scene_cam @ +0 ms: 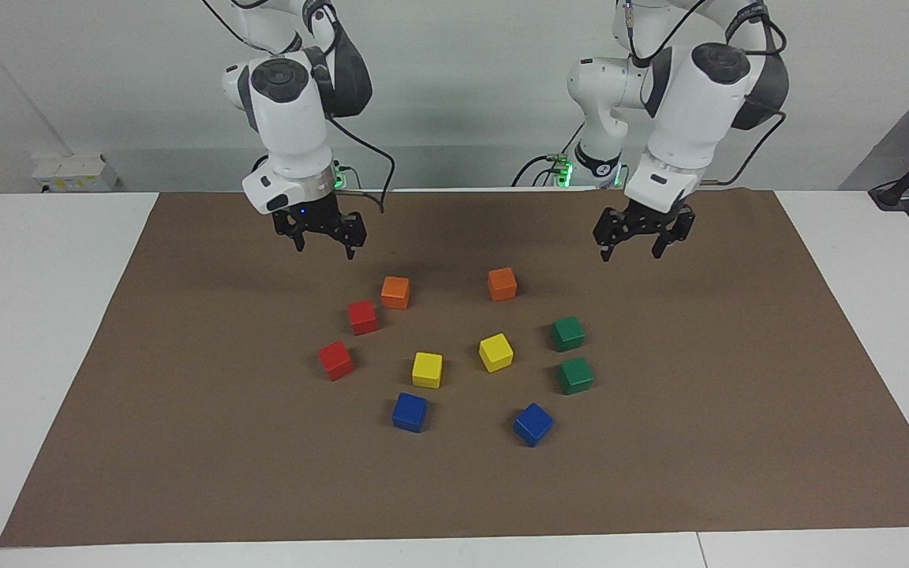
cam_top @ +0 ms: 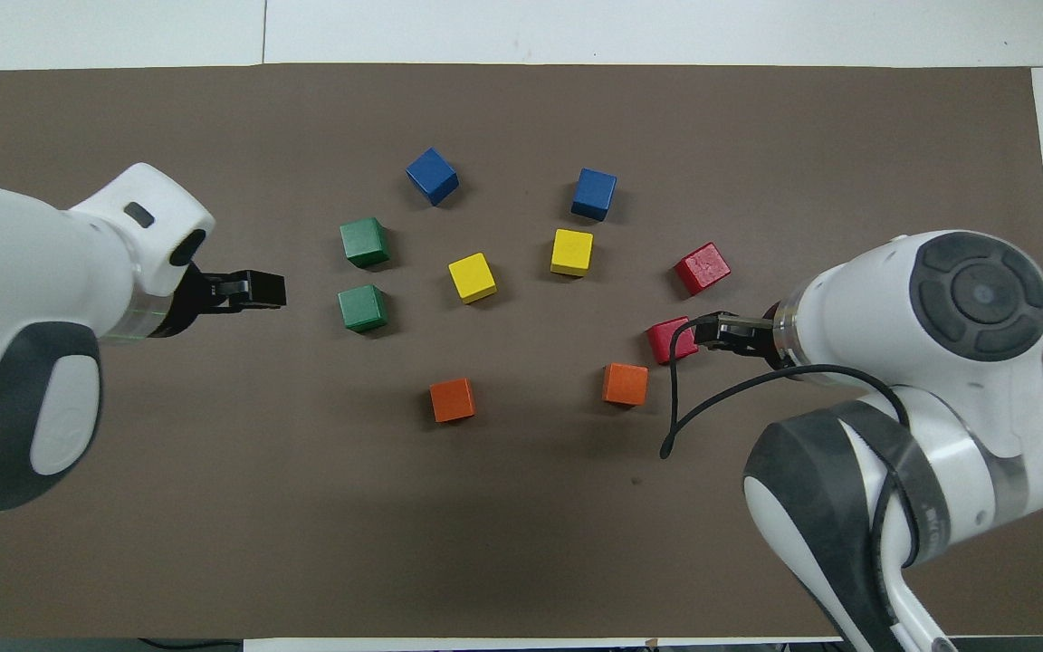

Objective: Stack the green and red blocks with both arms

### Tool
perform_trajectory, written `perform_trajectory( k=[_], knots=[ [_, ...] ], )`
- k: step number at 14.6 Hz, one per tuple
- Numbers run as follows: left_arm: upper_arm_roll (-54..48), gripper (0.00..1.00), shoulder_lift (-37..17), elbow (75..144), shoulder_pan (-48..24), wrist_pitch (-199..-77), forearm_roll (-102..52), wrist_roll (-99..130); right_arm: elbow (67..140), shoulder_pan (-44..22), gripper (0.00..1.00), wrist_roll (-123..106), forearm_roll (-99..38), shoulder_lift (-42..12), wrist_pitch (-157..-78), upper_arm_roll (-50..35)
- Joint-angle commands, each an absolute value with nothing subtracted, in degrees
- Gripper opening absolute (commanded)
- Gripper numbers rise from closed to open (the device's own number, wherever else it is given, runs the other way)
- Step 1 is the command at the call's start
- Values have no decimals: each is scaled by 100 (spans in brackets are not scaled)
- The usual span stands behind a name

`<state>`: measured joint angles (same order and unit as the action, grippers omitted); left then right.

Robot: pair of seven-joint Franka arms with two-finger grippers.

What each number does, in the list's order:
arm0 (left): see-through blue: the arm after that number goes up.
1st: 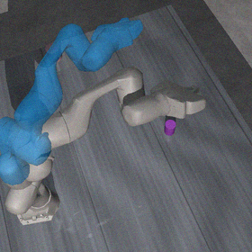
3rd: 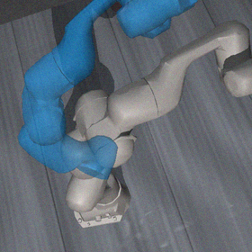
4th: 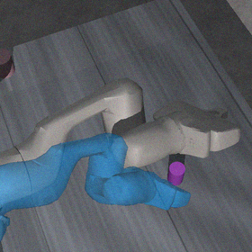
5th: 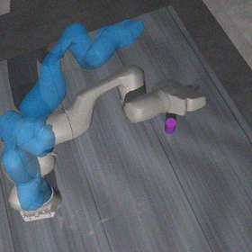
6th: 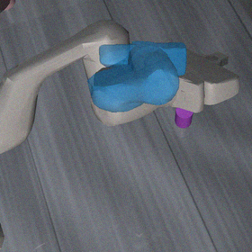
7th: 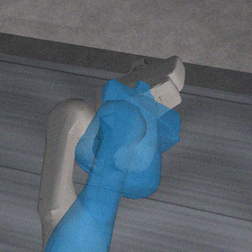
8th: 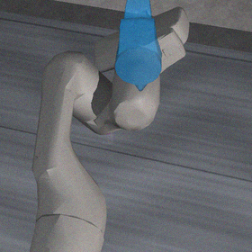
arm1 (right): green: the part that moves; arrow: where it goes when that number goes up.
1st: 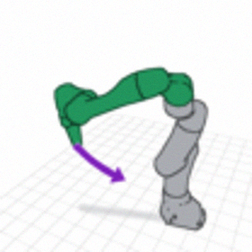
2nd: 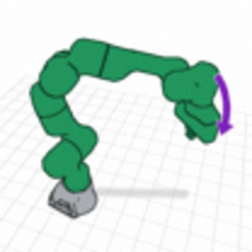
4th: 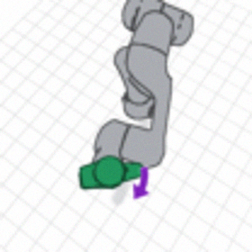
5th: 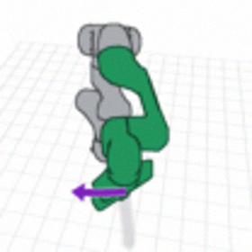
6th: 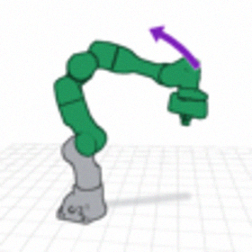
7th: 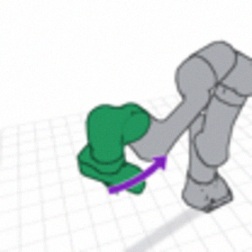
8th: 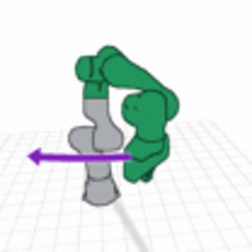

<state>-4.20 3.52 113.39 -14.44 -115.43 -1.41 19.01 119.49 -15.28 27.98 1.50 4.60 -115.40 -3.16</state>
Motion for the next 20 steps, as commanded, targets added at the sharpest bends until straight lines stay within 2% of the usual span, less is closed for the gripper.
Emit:
perform_trajectory(
  k=[1, 5, 7, 13, 17, 20],
  knots=[
    [-334, 100, -17, 11426, -1740, -11978, -211, 2276, 12208, -1582, 100, 2033, 105, 326, -12040, -281],
    [-325, 100, -378, 11723, -1995, -12759, -211, 2996, 12286, -1573, 100, 1012, 97, 150, -12374, -281],
    [-325, 100, -457, 11952, -1995, -13112, -211, 3015, 12540, -1556, 100, 976, 97, 36, -12864, -281],
    [-308, 100, -992, 12041, -2171, -13676, -150, 3349, 12674, -1582, 100, 1055, 97, -456, -13780, -281],
    [-299, 100, -1370, 11953, -2215, -13807, 297, 3602, 12683, -1600, 100, 1098, 97, -633, -13992, -290],
    [-308, 100, -1415, 11971, -2215, -13825, 439, 3744, 12683, -1740, 100, 1282, 105, -729, -14080, -290]
  ],
)
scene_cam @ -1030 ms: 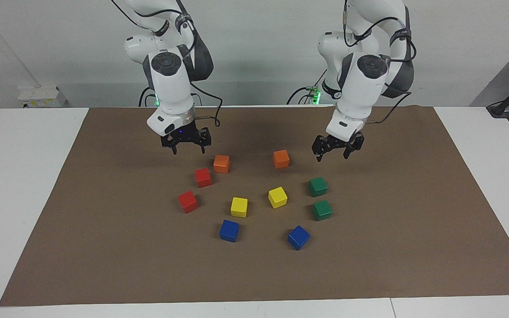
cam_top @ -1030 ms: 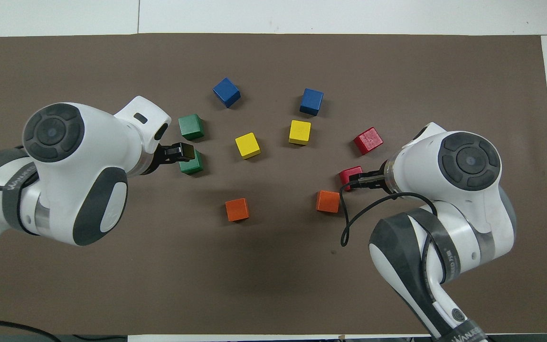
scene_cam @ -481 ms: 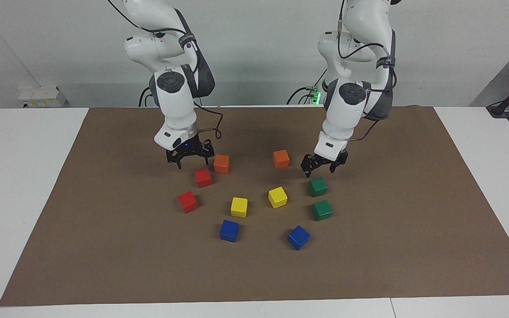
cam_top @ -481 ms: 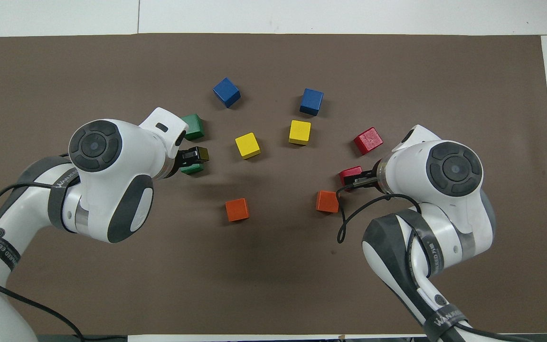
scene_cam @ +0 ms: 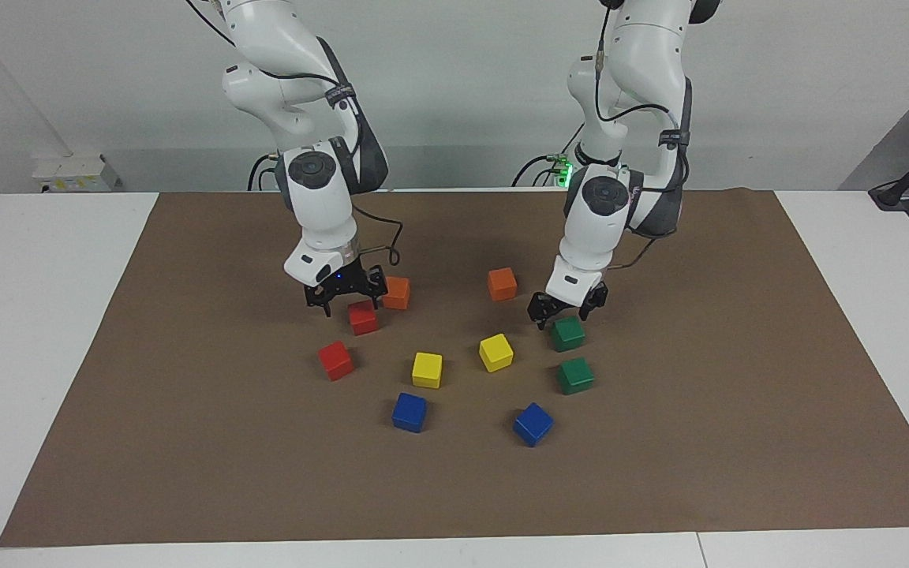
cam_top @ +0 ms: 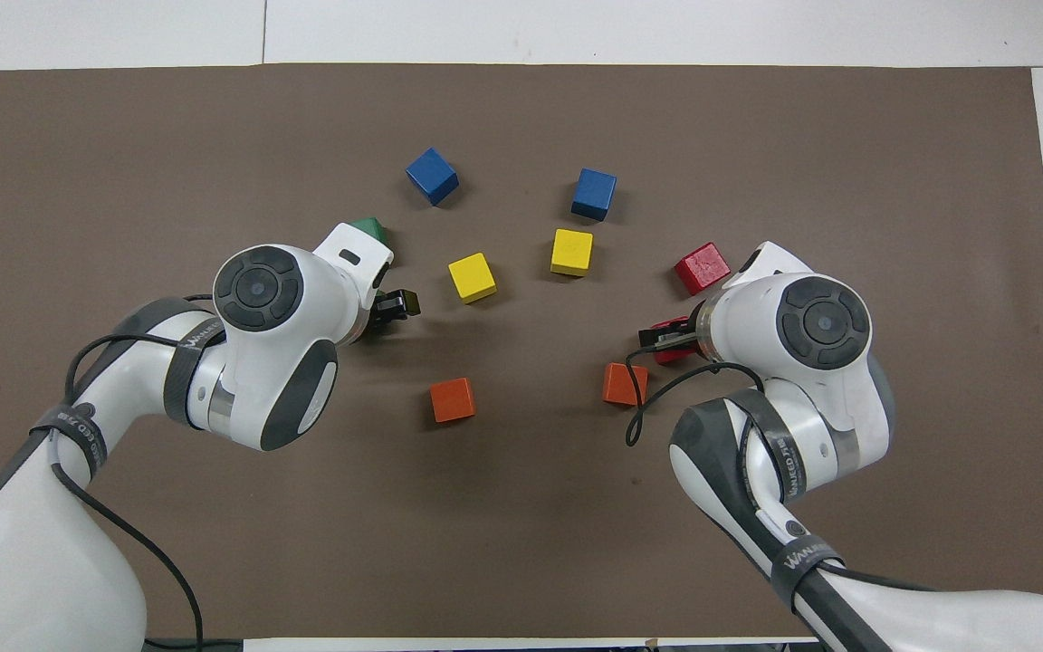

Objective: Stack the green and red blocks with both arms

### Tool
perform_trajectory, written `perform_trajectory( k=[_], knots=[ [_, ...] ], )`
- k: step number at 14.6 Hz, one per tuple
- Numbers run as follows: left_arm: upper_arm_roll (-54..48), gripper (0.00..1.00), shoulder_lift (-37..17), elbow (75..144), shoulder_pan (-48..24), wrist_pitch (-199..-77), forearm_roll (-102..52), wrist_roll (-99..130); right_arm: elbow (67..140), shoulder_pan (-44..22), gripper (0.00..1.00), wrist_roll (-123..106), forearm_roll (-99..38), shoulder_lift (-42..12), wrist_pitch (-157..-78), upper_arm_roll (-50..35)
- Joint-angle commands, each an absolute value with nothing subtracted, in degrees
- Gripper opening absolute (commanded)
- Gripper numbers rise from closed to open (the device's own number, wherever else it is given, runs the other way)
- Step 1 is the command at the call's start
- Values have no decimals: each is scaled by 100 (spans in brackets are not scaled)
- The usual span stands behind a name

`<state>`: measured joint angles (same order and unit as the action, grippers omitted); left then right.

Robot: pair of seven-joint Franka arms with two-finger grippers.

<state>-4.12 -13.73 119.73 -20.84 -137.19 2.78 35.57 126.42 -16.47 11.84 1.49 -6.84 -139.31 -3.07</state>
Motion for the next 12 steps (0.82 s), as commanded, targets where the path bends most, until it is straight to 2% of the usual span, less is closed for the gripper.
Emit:
perform_trajectory(
  k=[1, 5, 8, 9, 10, 11, 12],
  knots=[
    [-308, 100, -1424, 11971, -2215, -13851, 439, 3762, 12683, -1766, 100, 1344, 105, -756, -14150, -290],
    [-308, 100, -1538, 12006, -2215, -14054, 439, 3858, 12691, -1846, 100, 1362, 97, -844, -14194, -281],
    [-299, 91, -1582, 12006, -2215, -14159, 439, 3902, 12735, -1846, 100, 1397, 97, -922, -14203, -281],
    [-299, 83, -1599, 12006, -2215, -14159, 439, 3902, 12735, -1846, 100, 1415, 97, -940, -14203, -281],
    [-299, 56, -1600, 12023, -2215, -14150, 448, 3902, 12779, -1846, 100, 1432, 97, -958, -14212, -281],
    [-290, 7, -1600, 12023, -2215, -14142, 448, 3894, 12797, -1846, 100, 1433, 97, -958, -14247, -281],
    [-299, 0, -1600, 12023, -2215, -14150, 457, 3876, 12849, -1846, 93, 1415, 97, -958, -14430, -281]
  ],
)
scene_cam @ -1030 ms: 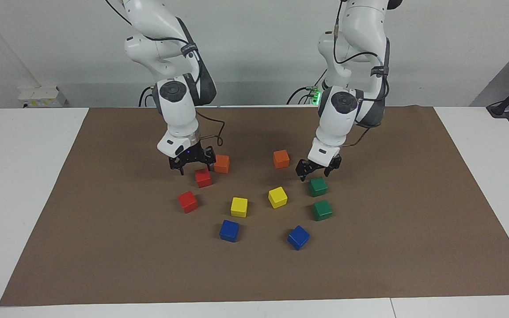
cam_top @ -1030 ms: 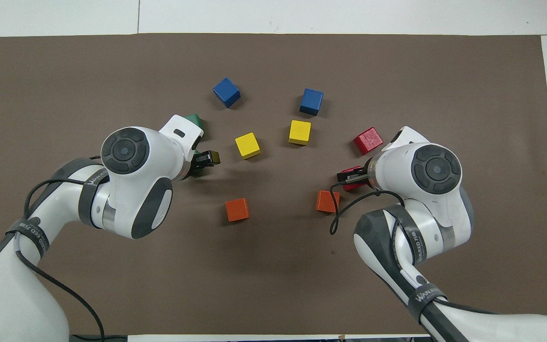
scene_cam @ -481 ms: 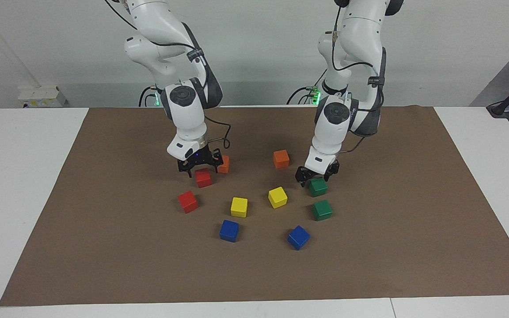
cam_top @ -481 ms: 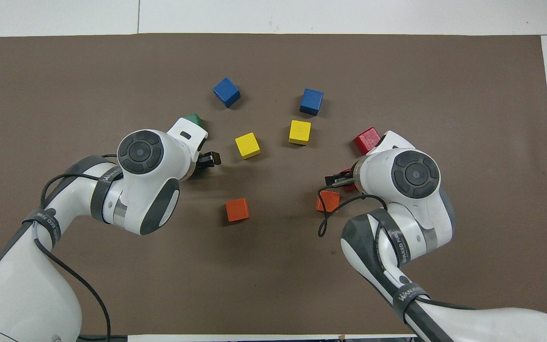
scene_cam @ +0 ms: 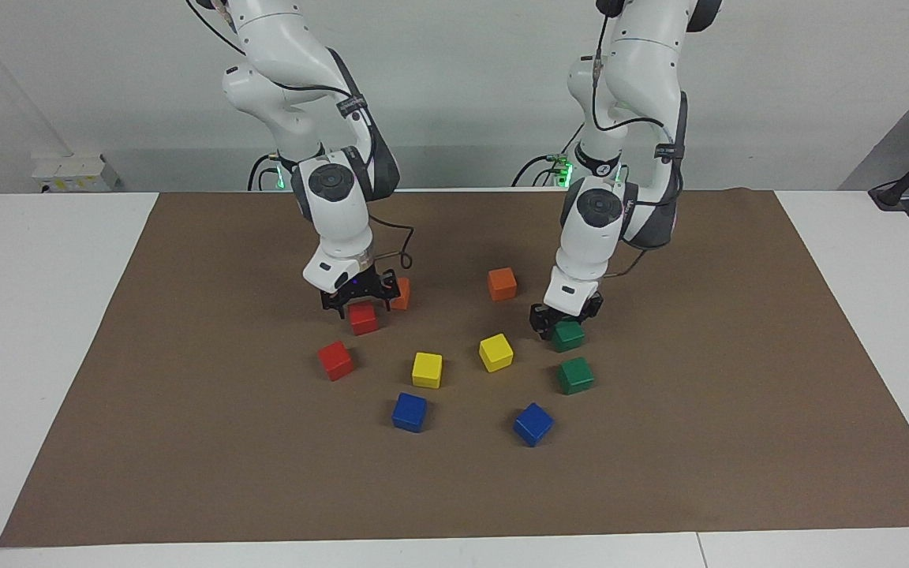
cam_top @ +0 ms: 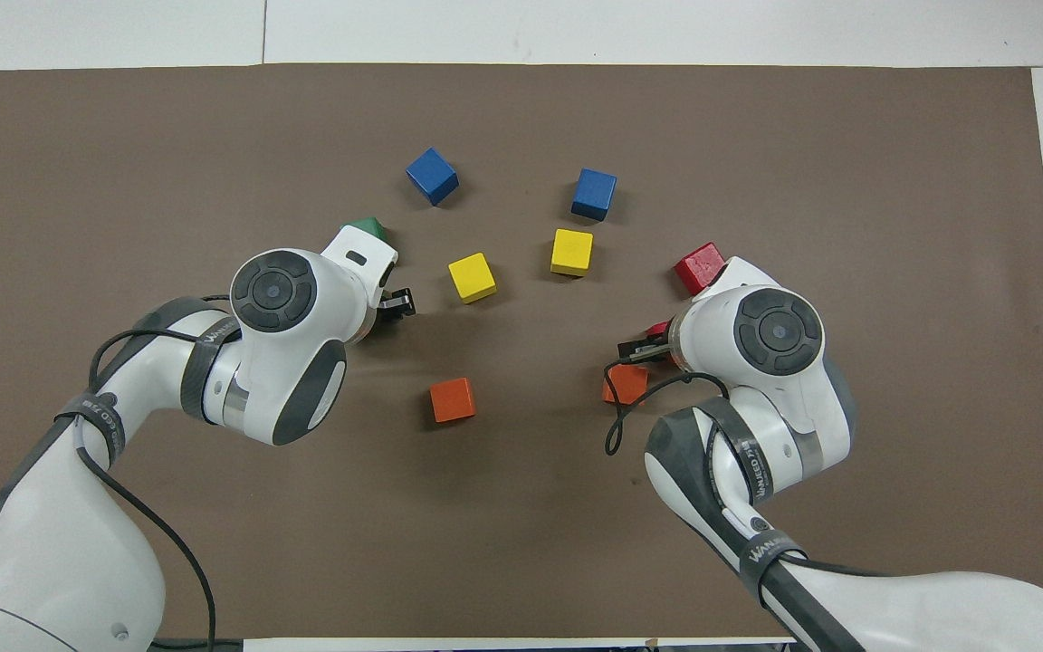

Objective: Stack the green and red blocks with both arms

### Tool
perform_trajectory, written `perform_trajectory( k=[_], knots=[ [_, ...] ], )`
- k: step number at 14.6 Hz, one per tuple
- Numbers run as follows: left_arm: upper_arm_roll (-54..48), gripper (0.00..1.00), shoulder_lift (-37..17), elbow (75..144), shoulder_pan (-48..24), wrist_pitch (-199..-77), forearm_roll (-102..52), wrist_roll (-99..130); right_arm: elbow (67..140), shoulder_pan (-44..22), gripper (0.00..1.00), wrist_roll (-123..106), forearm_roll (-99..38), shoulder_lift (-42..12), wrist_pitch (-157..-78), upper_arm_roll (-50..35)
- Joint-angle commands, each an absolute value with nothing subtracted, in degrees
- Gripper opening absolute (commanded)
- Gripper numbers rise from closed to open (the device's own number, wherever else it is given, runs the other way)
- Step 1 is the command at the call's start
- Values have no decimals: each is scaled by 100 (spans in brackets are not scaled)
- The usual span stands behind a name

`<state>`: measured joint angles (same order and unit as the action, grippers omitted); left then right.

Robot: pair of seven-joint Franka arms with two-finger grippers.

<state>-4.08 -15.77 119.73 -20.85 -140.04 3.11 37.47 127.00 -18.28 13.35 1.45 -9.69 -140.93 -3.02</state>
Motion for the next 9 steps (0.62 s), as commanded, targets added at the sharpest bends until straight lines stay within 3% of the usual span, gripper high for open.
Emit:
perform_trajectory(
  k=[1, 2, 3, 4, 6, 9],
  knots=[
    [-299, 0, -1600, 12015, -2215, -14150, 457, 3859, 12902, -1837, 63, 1398, 97, -958, -14527, -281],
    [-290, 0, -1600, 11989, -2215, -14142, 457, 3850, 12894, -1828, 27, 1397, 97, -958, -14485, -281],
    [-290, 0, -1600, 11980, -2206, -14142, 457, 3841, 12876, -1802, 5, 1406, 97, -958, -14432, -281],
    [-290, 0, -1591, 11953, -2180, -14133, 457, 3832, 12806, -1758, 0, 1406, 97, -958, -14266, -281],
    [-273, 0, -1364, 11953, -2031, -14045, 457, 3666, 12552, -1732, 0, 1415, 97, -923, -13889, -255],
    [-281, 0, -819, 11944, -1330, -13362, 457, 2519, 11658, -1320, 0, 1275, 105, -896, -12661, -246]
  ],
)
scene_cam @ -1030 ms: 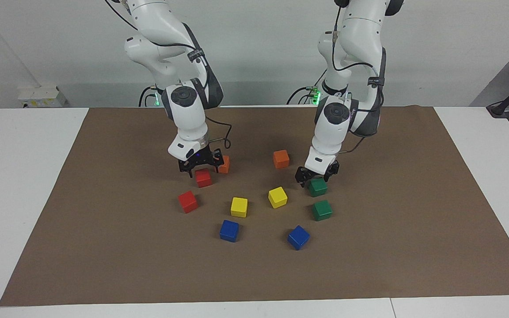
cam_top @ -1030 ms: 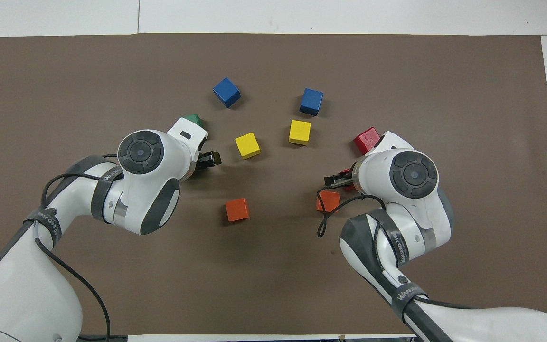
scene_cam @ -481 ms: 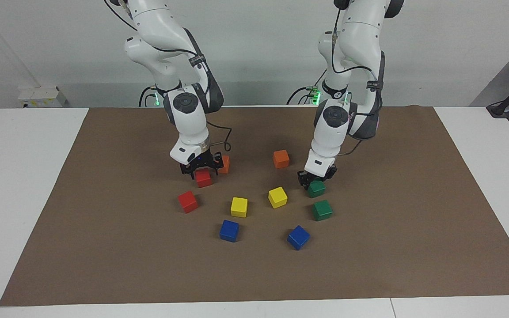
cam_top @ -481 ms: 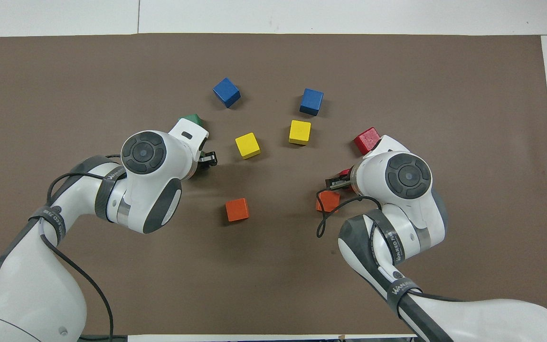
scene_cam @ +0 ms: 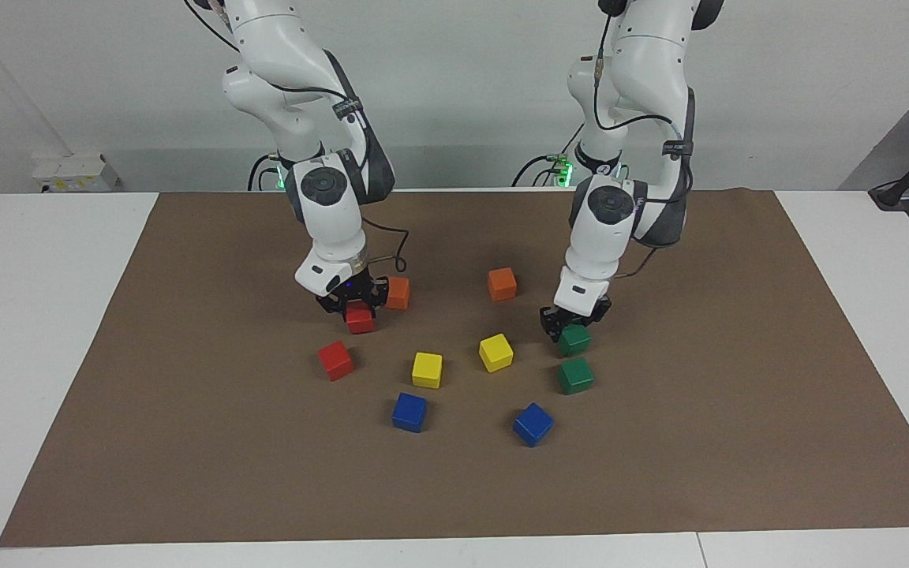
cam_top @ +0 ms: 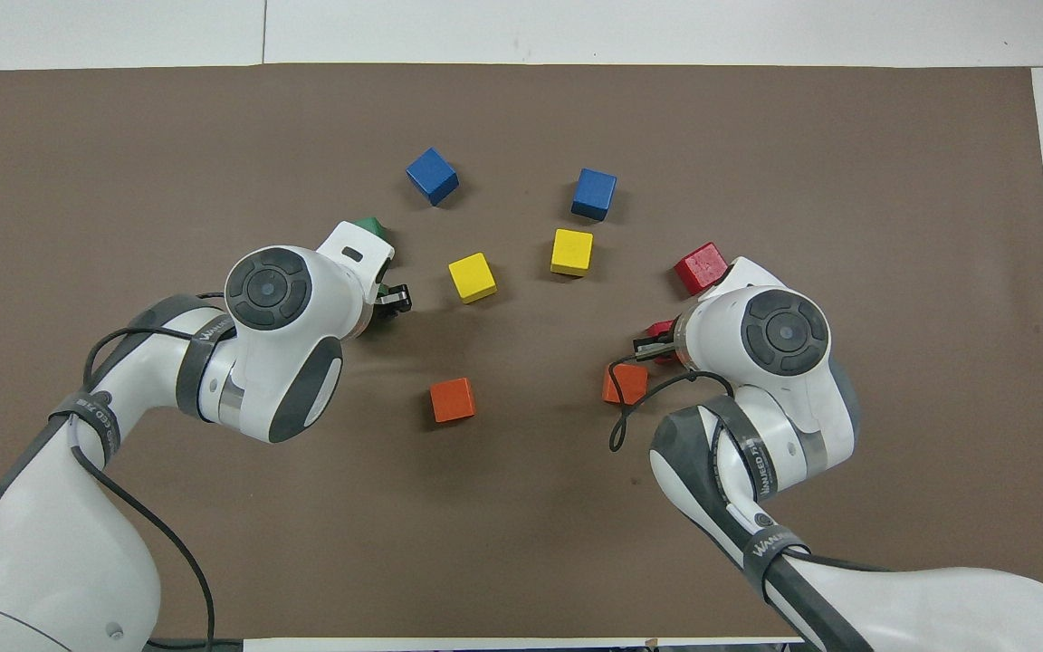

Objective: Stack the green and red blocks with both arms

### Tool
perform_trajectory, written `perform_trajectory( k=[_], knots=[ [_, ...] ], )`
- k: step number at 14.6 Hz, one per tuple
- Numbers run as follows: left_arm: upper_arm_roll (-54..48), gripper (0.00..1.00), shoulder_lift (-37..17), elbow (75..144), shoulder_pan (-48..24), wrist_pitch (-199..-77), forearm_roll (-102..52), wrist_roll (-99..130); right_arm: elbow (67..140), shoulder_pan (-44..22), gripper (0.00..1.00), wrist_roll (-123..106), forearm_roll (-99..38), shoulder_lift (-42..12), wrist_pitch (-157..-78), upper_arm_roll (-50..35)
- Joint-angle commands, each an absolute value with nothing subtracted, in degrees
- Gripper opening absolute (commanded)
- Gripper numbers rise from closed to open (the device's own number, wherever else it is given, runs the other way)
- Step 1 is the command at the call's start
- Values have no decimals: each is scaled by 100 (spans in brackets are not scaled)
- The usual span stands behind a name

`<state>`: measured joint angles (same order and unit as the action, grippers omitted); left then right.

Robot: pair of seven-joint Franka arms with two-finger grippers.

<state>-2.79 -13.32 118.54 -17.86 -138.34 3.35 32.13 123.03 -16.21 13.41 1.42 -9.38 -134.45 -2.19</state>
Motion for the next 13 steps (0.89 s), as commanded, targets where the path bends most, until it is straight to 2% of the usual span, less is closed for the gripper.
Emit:
perform_trajectory(
  k=[1, 4, 6, 9, 13],
  knots=[
    [-290, 0, -696, 11944, -988, -13159, 457, 2026, 11376, -1188, 0, 1144, 105, -888, -12334, -246],
    [-290, 0, -580, 11979, 66, -13016, 448, 498, 11005, -538, 0, 188, 97, -826, -12208, -246],
    [-290, 0, -580, 11997, 823, -13060, 387, -444, 11030, -151, 0, -96, 97, -861, -12496, -237],
    [-299, 0, -694, 12067, 1387, -13358, 352, -835, 11223, 314, 0, -201, 97, -931, -12752, -237],
    [-290, 0, -905, 12146, 1608, -13526, -568, -1579, 11513, 659, 0, -439, 97, -1037, -13139, -237]
  ],
)
